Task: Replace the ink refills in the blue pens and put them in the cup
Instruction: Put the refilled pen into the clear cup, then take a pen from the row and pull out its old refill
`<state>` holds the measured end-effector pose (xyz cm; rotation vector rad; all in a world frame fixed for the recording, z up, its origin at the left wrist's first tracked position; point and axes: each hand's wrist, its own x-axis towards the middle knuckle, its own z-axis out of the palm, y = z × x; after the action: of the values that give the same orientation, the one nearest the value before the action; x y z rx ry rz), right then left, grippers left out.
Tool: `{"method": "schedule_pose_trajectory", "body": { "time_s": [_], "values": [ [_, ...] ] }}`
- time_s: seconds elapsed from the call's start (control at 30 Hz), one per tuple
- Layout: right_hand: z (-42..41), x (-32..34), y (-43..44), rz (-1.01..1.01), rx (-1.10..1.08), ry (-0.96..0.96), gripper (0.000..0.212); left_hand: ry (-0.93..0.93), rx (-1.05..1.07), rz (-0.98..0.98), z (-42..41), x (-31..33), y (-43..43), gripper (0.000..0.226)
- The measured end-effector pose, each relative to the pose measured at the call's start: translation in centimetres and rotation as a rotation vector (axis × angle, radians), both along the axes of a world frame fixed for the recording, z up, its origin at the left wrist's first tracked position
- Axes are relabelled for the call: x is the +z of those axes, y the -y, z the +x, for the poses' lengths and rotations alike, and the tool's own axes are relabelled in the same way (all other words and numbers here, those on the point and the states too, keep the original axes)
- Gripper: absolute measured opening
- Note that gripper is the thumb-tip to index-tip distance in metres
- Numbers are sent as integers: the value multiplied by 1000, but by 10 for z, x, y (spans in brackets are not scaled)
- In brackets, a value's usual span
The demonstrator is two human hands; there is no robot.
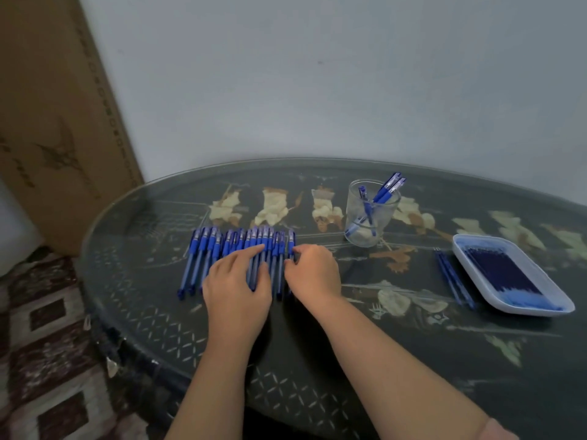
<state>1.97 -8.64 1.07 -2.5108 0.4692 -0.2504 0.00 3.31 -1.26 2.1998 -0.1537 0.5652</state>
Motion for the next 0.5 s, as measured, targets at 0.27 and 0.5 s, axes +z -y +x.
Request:
{"method": "schedule_pose_trajectory", "body": {
  "time_s": [0.27, 0.5],
  "values": [
    [-2, 11, -1, 145, -120, -34, 23, -18, 6, 45, 0, -2, -1, 28],
    [-22, 16, 26, 300, -88, 55, 35, -62, -4, 33, -2, 2, -1, 31]
  ]
}}
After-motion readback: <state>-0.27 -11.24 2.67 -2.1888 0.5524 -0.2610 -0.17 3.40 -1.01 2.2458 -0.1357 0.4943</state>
